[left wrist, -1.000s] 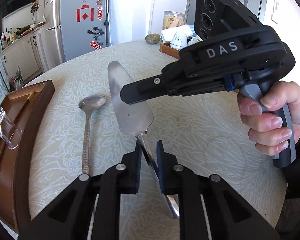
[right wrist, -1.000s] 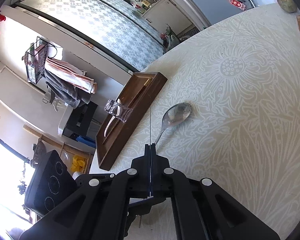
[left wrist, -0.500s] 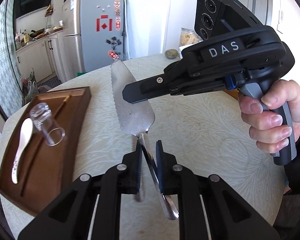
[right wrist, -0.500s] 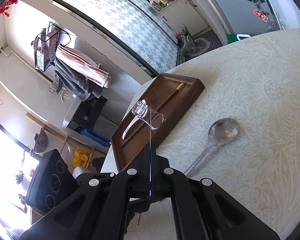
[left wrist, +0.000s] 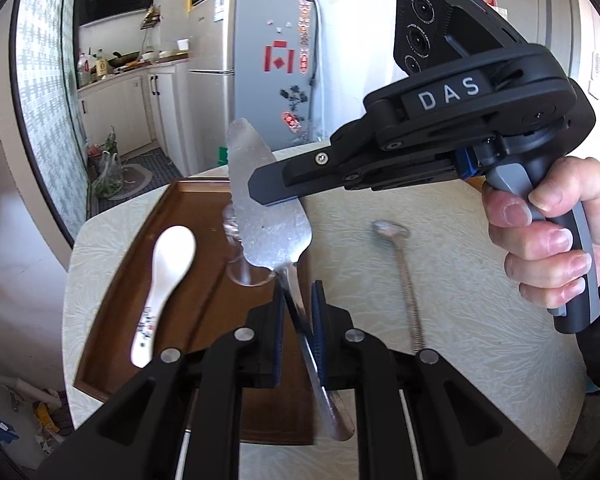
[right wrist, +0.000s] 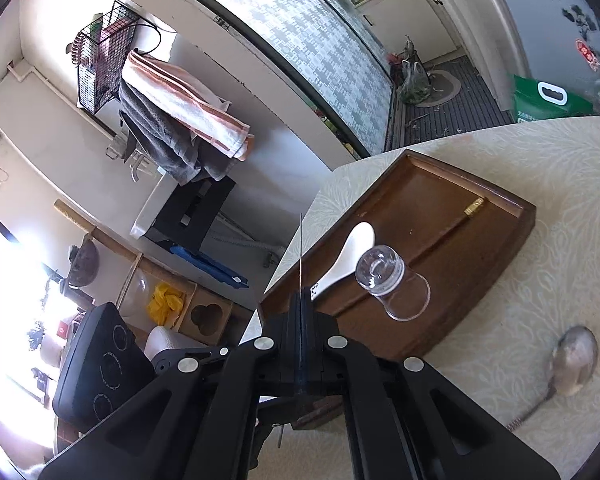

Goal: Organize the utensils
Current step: 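Carry the cake server with the left tool over the tray, then lower the cake server into the tray and open the left tool, then move the open left tool to the long metal spoon handle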

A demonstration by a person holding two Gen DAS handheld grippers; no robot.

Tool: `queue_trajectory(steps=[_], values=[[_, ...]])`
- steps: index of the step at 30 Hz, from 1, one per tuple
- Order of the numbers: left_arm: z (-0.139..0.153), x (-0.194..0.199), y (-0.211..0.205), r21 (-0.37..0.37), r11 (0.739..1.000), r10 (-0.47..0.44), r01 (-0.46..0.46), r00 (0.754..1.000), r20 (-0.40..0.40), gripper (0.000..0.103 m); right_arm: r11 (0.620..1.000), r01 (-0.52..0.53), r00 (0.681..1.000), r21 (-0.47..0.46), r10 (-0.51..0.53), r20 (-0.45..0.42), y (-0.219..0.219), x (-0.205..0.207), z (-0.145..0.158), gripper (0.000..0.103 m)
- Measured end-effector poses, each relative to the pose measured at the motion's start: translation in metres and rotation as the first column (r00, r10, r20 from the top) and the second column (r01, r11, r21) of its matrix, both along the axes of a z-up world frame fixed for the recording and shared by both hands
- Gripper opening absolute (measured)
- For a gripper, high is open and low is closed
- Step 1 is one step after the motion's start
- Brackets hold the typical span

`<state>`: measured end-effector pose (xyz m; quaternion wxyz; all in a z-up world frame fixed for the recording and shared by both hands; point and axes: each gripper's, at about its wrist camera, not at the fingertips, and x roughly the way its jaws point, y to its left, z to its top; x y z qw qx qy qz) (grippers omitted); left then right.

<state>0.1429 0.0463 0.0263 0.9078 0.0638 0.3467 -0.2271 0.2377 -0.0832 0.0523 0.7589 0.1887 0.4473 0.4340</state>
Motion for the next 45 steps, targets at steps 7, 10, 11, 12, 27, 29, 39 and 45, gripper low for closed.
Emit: queue_trajectory(steps=[7, 10, 11, 12, 27, 29, 39, 45], values=[[-0.016, 0.024, 0.026, -0.017, 0.999, 0.042, -0.042, 0.999, -0.032, 0.013, 0.999, 0.013, 0.999, -0.037, -0.015, -0.032, 0.03, 0.03, -0.017, 0.0], [-0.022, 0.027, 0.028, -0.01, 0.999, 0.042, -0.043, 0.998, -0.042, 0.013, 0.998, 0.019, 0.999, -0.055, -0.022, -0.048, 0.035, 0.035, -0.023, 0.001], [-0.024, 0.027, 0.029, -0.008, 0.999, 0.041, -0.041, 0.998, -0.044, 0.014, 0.998, 0.026, 0.998, -0.064, -0.029, -0.051, 0.035, 0.037, -0.025, 0.002], [-0.025, 0.027, 0.029, -0.005, 0.999, 0.039, -0.039, 0.998, -0.047, 0.021, 0.997, 0.029, 0.998, -0.066, -0.033, -0.06, 0.034, 0.038, -0.028, 0.004], [-0.005, 0.007, 0.028, -0.05, 0.997, 0.052, -0.053, 0.999, -0.011, 0.061, 0.998, 0.062, 0.997, 0.031, -0.061, -0.037, 0.003, 0.03, 0.0, 0.047], [0.004, -0.001, 0.018, -0.052, 0.998, 0.029, -0.029, 1.0, 0.006, 0.063, 0.996, 0.072, 0.997, 0.044, -0.072, -0.019, -0.012, 0.024, 0.009, 0.047], [-0.002, -0.032, -0.057, -0.026, 0.99, -0.142, 0.141, 0.99, -0.022, 0.075, 0.977, 0.213, 0.977, 0.03, -0.212, -0.025, -0.124, -0.009, -0.003, 0.056], [-0.028, -0.034, -0.097, 0.009, 0.981, -0.194, 0.195, 0.978, -0.074, 0.075, 0.97, 0.243, 0.967, -0.009, -0.243, -0.076, -0.161, -0.026, -0.039, 0.057]])
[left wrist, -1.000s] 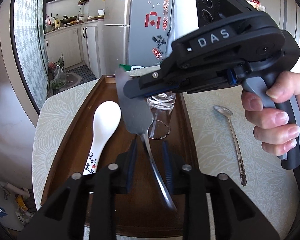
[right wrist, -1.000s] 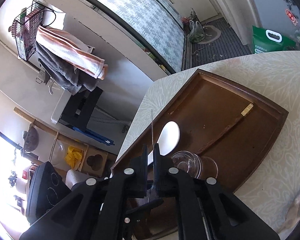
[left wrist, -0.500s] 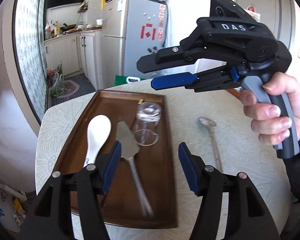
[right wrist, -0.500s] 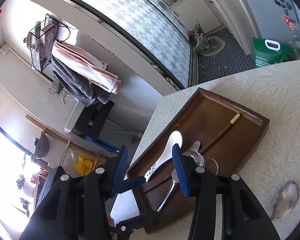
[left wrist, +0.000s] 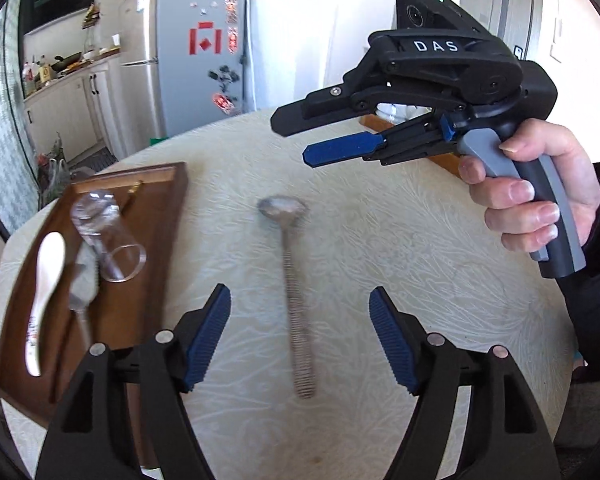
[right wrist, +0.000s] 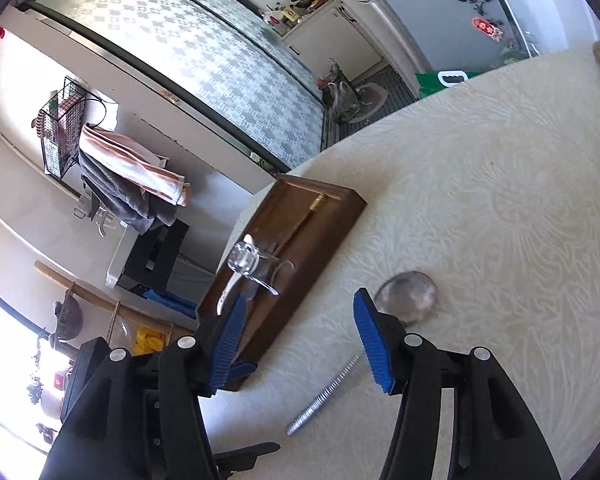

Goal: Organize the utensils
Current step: 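Move the open left tool to the long metal spoon handle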

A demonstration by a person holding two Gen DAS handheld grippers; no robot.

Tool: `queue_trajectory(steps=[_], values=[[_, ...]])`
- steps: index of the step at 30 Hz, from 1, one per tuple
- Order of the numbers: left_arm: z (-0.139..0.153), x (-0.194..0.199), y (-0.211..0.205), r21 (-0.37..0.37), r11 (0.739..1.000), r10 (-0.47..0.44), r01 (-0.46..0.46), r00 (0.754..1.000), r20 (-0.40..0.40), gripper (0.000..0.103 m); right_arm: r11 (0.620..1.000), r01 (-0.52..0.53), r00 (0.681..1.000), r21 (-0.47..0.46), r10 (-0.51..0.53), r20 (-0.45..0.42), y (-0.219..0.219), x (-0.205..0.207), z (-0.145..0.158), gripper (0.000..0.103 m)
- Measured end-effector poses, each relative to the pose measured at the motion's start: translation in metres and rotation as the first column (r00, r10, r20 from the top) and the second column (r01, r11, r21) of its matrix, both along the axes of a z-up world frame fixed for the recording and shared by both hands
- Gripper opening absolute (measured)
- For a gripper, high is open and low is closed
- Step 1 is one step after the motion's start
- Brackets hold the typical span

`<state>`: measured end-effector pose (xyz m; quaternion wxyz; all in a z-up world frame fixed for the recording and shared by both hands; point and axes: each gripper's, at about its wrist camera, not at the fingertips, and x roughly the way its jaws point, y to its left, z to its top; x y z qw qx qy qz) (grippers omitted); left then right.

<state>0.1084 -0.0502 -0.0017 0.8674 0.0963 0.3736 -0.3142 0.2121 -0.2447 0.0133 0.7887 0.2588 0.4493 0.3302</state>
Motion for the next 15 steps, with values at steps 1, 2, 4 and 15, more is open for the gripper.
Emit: queue_trajectory(steps=[1, 2, 4, 15], values=[[-0.005, -0.001, -0.007, 0.006, 1.0, -0.006, 0.006, 1.0, -0.006, 0.075, 1.0, -0.002, 1.0, 0.001, 0.002, -0.007, -0.004, -0.003, -0.005, 0.057], [-0.008, 0.001, -0.012, 0.009, 1.0, -0.01, 0.011, 1.0, -0.011, 0.075, 1.0, -0.001, 1.0, 0.001, 0.001, -0.013, -0.007, -0.006, -0.009, 0.057], [-0.015, 0.003, -0.021, 0.014, 1.0, -0.012, 0.012, 1.0, -0.011, 0.075, 1.0, -0.009, 0.999, 0.012, 0.009, -0.031, -0.01, -0.009, -0.017, 0.057], [-0.03, 0.021, -0.027, 0.04, 0.998, 0.056, -0.054, 0.998, -0.038, 0.075, 0.999, -0.044, 0.996, 0.007, 0.044, -0.083, -0.005, -0.011, -0.041, 0.057]])
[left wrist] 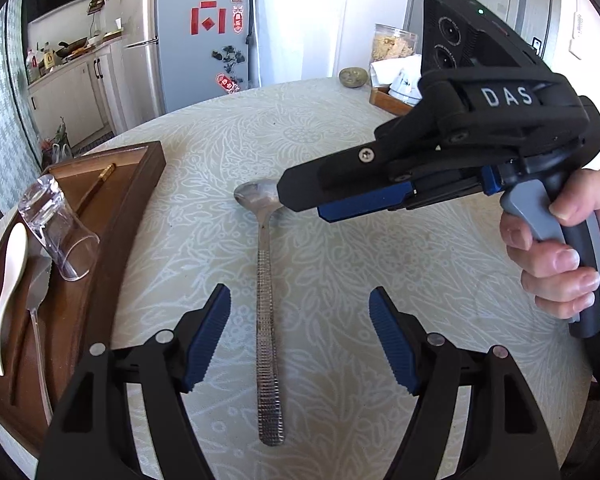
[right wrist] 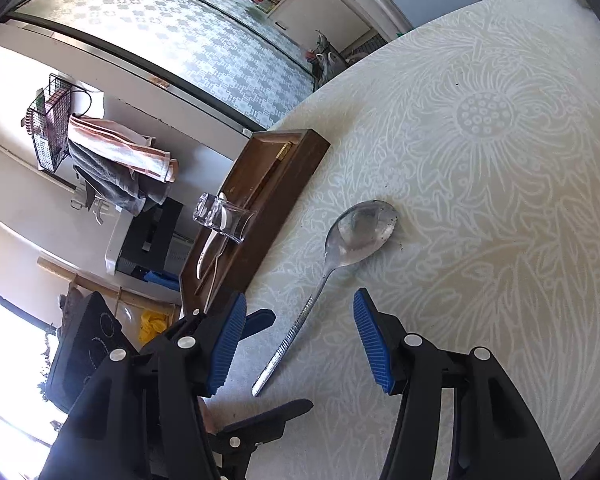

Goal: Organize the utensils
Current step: 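Move the open left tool to the long metal spoon handle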

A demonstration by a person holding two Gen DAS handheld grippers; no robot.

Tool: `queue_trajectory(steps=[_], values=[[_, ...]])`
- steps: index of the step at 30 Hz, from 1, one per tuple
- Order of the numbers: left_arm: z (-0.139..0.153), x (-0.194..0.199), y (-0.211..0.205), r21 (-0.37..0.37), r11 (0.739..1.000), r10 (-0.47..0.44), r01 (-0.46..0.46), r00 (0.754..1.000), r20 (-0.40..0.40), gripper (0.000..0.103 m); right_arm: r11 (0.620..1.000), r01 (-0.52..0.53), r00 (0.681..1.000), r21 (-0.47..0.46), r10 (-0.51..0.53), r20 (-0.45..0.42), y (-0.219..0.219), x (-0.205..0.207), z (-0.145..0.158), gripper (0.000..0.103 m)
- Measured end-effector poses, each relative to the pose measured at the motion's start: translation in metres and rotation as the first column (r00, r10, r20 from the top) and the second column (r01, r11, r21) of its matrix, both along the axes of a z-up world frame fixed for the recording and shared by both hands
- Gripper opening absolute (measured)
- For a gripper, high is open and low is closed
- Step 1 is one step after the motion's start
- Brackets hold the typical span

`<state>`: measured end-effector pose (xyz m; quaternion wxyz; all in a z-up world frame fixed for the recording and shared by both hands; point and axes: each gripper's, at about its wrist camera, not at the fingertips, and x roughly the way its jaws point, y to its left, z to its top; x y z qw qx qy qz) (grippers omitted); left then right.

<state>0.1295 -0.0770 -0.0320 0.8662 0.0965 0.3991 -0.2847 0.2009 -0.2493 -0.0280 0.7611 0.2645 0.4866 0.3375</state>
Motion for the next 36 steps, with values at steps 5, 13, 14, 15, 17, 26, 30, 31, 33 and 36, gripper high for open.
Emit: queue_trajectory(steps=[5, 13, 14, 15, 17, 26, 30, 31, 33, 36], values=[[-0.002, 0.003, 0.001, 0.01, 1.0, 0.012, -0.011, 1.0, -0.013, 0.075, 1.0, 0.013, 1.0, -0.021, -0.013, -0.004, 0.003, 0.004, -0.002, 0.057], [-0.006, 0.011, -0.004, 0.037, 0.999, 0.019, -0.018, 0.999, -0.036, 0.075, 0.998, 0.041, 0.999, -0.039, -0.042, -0.021, 0.001, 0.012, -0.009, 0.057], [-0.006, 0.012, -0.006, 0.037, 0.999, 0.019, -0.017, 0.999, -0.036, 0.075, 0.998, 0.043, 0.999, -0.044, -0.044, -0.021, 0.001, 0.012, -0.01, 0.057], [-0.005, 0.013, -0.006, 0.036, 0.999, 0.016, -0.015, 0.999, -0.037, 0.075, 0.998, 0.046, 0.999, -0.046, -0.047, -0.021, 0.0, 0.013, -0.011, 0.057], [-0.005, 0.015, -0.007, 0.035, 0.999, 0.017, -0.016, 0.999, -0.039, 0.075, 0.998, 0.048, 0.999, -0.051, -0.049, -0.022, 0.0, 0.014, -0.011, 0.057], [-0.008, 0.016, -0.009, 0.043, 0.999, 0.016, -0.014, 0.999, -0.037, 0.075, 0.997, 0.052, 0.998, -0.049, -0.053, -0.024, 0.001, 0.017, -0.011, 0.057], [-0.008, 0.016, -0.01, 0.041, 0.999, 0.012, -0.01, 0.999, -0.035, 0.071, 0.998, 0.053, 0.998, -0.041, -0.055, -0.028, 0.002, 0.019, -0.012, 0.057], [-0.008, 0.016, -0.01, 0.04, 0.999, 0.005, -0.004, 0.999, -0.034, 0.07, 0.998, 0.054, 0.998, -0.036, -0.056, -0.031, 0.002, 0.02, -0.012, 0.057], [-0.007, 0.016, -0.011, 0.041, 0.999, -0.001, 0.003, 0.999, -0.032, 0.068, 0.998, 0.054, 0.998, -0.025, -0.055, -0.037, 0.002, 0.021, -0.012, 0.057], [-0.008, 0.017, -0.013, 0.046, 0.999, -0.007, 0.009, 1.0, -0.031, 0.066, 0.998, 0.056, 0.998, -0.017, -0.056, -0.041, 0.002, 0.023, -0.013, 0.057]])
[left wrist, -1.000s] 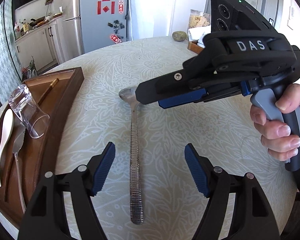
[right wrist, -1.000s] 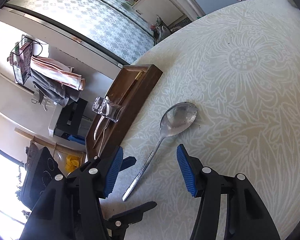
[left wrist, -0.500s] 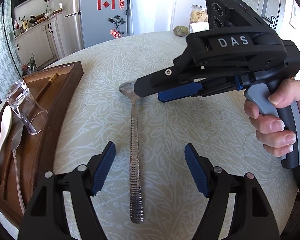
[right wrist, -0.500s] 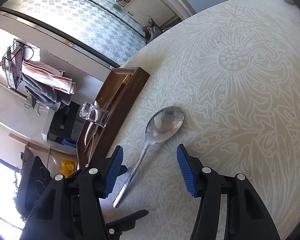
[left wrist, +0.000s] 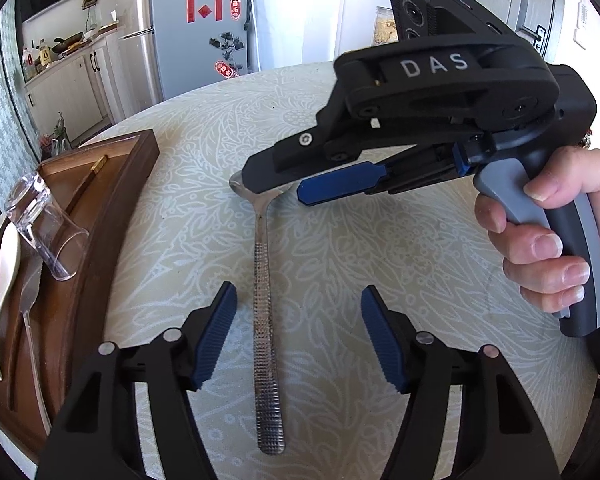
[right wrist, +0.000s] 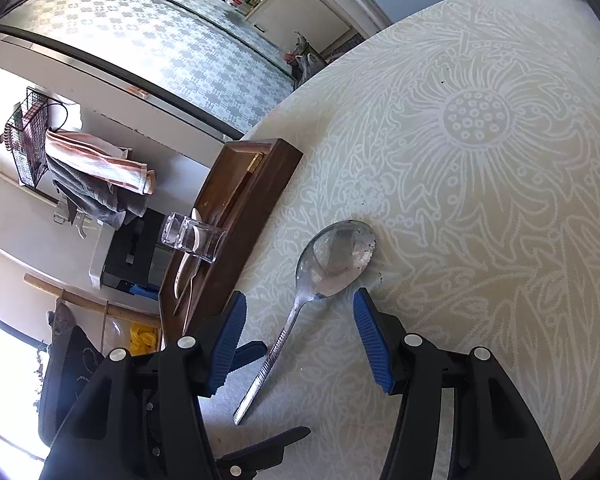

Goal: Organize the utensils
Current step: 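Move the open left tool to the long metal spoon handle, then close the left tool on the metal spoon handle and lift it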

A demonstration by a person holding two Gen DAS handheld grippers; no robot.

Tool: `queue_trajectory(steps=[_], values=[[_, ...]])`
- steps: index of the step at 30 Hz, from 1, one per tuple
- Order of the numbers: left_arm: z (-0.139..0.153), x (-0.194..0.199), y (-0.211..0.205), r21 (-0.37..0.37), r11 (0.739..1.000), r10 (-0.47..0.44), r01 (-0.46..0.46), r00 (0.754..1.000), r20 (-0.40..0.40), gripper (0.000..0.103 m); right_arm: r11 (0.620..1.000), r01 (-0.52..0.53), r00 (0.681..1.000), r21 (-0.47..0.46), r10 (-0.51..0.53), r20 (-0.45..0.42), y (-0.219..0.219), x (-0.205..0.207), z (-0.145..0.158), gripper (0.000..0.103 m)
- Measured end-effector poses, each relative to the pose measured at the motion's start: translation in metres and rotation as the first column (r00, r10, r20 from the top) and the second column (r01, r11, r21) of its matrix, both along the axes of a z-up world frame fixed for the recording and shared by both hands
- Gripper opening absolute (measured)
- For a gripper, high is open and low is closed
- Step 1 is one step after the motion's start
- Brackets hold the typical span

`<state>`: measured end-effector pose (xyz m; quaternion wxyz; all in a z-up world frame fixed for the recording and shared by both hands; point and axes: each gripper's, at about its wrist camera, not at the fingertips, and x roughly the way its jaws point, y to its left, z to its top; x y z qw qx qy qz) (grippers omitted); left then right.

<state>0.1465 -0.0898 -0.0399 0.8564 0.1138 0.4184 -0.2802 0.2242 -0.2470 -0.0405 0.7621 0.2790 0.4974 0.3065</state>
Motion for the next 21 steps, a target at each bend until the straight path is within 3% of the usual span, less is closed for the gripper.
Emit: queue_trajectory(steps=[7, 10, 12, 17, 21], values=[[0.001, 0.005, 0.001, -0.005, 1.0, 0.001, -0.001, 1.0, 0.0, 0.059, 1.0, 0.01, 1.0, 0.012, -0.01, 0.002, 0.003, 0.003, -0.001, 0.057], [0.001, 0.006, 0.0, 0.013, 1.0, 0.0, 0.0, 1.0, 0.012, 0.05, 0.999, 0.027, 1.0, 0.034, -0.026, -0.017, 0.001, 0.007, -0.007, 0.043], [0.001, 0.007, -0.001, 0.02, 1.0, -0.004, 0.003, 1.0, 0.018, 0.044, 0.998, 0.039, 0.999, 0.048, -0.037, -0.04, -0.001, 0.01, -0.015, 0.02], [0.002, 0.012, 0.004, 0.014, 1.0, 0.015, -0.015, 1.0, 0.019, 0.025, 0.994, 0.033, 0.998, 0.108, -0.027, -0.062, -0.002, 0.014, -0.022, 0.011], [0.002, 0.013, 0.005, 0.015, 1.0, 0.013, -0.014, 1.0, 0.021, 0.016, 0.993, 0.015, 0.999, 0.116, -0.009, -0.052, 0.003, 0.014, -0.02, 0.004]])
